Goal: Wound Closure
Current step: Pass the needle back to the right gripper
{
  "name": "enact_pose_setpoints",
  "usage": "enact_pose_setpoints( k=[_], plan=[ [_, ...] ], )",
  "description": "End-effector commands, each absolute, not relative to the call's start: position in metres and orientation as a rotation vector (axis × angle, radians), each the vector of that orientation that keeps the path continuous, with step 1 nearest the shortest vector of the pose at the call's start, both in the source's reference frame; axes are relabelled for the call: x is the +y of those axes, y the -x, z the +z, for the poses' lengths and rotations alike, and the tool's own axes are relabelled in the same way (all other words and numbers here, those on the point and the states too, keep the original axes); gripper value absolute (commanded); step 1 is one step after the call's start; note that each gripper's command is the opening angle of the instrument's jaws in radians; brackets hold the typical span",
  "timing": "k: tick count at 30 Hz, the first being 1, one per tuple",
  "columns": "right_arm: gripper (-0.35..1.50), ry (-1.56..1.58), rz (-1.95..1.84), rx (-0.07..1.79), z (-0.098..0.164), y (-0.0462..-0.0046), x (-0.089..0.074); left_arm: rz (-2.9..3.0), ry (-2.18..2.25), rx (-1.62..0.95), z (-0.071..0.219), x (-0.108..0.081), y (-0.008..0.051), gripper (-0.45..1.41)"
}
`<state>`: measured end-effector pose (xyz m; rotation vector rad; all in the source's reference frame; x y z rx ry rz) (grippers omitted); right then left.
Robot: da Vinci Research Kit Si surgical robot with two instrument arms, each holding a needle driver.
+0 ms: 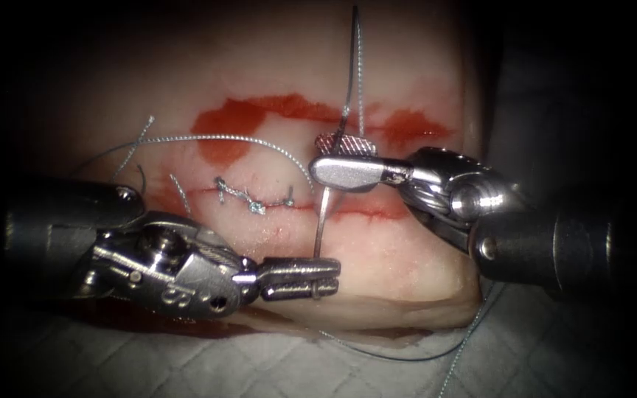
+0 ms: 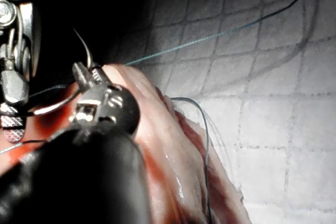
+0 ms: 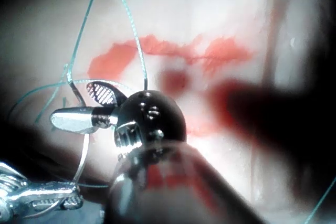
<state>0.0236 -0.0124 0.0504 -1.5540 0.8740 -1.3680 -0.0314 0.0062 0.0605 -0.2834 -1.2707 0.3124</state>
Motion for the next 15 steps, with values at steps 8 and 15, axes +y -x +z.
enact_pose_setpoints(
  k=[8,15],
  plan=[
    [1.30,1.607,-1.432,0.701,0.0510,-0.0245,-0.0131,0.314,0.282,-1.269,0.0610,0.0062,0.0319,-0.45],
    [1.25,1.443,-1.234,0.877,0.0507,-0.0248,-0.0135,0.320,0.287,-1.268,0.0611,0.0062,0.0319,-0.45]
  ],
)
